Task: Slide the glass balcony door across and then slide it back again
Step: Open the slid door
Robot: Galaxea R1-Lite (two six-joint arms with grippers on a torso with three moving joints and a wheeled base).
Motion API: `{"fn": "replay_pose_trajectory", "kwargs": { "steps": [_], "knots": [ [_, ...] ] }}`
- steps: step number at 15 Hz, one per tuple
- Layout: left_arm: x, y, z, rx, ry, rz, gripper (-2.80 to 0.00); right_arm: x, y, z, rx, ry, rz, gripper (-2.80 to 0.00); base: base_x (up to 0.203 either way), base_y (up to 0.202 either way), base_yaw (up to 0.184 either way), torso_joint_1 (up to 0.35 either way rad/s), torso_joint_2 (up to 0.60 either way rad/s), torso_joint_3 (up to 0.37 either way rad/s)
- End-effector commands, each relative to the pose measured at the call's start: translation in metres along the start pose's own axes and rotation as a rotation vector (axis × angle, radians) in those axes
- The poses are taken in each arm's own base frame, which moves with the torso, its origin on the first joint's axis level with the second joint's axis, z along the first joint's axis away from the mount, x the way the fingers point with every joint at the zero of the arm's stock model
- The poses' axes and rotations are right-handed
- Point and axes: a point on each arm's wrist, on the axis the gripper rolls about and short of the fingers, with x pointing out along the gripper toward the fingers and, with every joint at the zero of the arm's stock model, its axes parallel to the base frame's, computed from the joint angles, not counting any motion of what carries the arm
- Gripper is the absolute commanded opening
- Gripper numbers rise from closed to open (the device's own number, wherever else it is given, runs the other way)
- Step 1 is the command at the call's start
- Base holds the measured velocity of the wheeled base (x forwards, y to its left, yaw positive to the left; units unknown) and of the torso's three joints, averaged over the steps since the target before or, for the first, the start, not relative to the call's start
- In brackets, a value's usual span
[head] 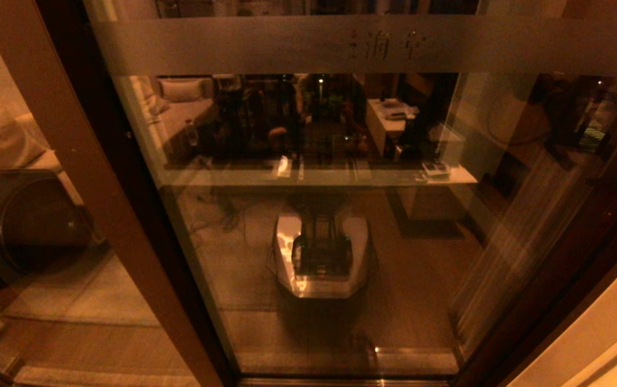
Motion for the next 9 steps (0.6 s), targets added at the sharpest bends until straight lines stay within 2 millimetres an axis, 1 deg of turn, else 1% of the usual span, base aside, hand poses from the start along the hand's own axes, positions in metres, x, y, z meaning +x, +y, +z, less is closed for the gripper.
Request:
{"fn": "replay_pose_trajectory", "kwargs": {
  "steps": [1,5,9],
  "knots": [
    [0.0,0.0,0.0,0.0,0.002,0.001,-2.8,0.002,0.006,0.0,-0.001,0.003,0.026,0.0,0.0,0.0,0.0,0.0,0.0,0.0],
    [0.0,0.0,0.0,0.0,0.001,0.0,-2.8,0.006,0.012,0.002,-0.008,0.002,0.046,0.0,0.0,0.0,0.0,0.0,0.0,0.0],
    [0.0,0.0,0.0,0.0,0.001,-0.001,-2.8,0.004,0.019,0.002,-0.014,0.005,0.059,0.0,0.0,0.0,0.0,0.0,0.0,0.0]
  ]
}}
